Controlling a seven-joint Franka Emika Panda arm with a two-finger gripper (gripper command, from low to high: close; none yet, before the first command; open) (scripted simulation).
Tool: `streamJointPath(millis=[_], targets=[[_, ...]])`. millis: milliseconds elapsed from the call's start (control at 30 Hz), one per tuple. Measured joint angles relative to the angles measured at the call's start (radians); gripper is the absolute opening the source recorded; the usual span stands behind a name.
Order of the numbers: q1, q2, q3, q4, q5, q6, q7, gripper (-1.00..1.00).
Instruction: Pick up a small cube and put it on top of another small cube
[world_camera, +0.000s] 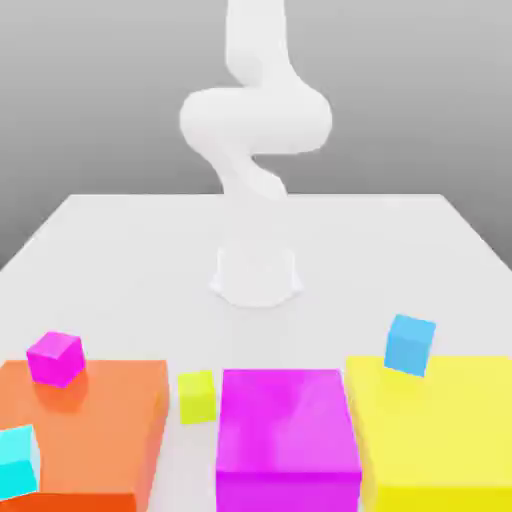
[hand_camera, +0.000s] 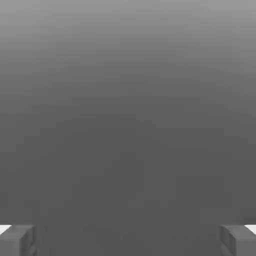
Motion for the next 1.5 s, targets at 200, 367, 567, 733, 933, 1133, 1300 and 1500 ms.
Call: streamJointPath(millis=[200, 367, 567, 733, 933, 1133, 1300, 1500], targets=[[-0.092, 0.187, 0.032, -0.148, 0.035, 0.141, 0.245, 0.0], [-0.166, 0.337, 0.065, -0.266, 0.054, 0.253, 0.449, 0.0], [-0.249, 0.517, 0.099, -0.408, 0.051, 0.388, 0.711, 0.0], [-0.31, 0.668, 0.103, -0.527, 0.007, 0.502, 0.959, 0.0], [-0.28, 0.88, 0.041, -0.517, -0.087, 0.673, 1.068, 0.0], [-0.243, 0.977, 0.002, -0.5, -0.098, 0.755, 1.079, -1.0], [-0.248, 0.954, 0.007, -0.504, -0.096, 0.737, 1.077, -1.0], [-0.263, 0.749, 0.042, -0.542, -0.028, 0.568, 1.027, -1.0]])
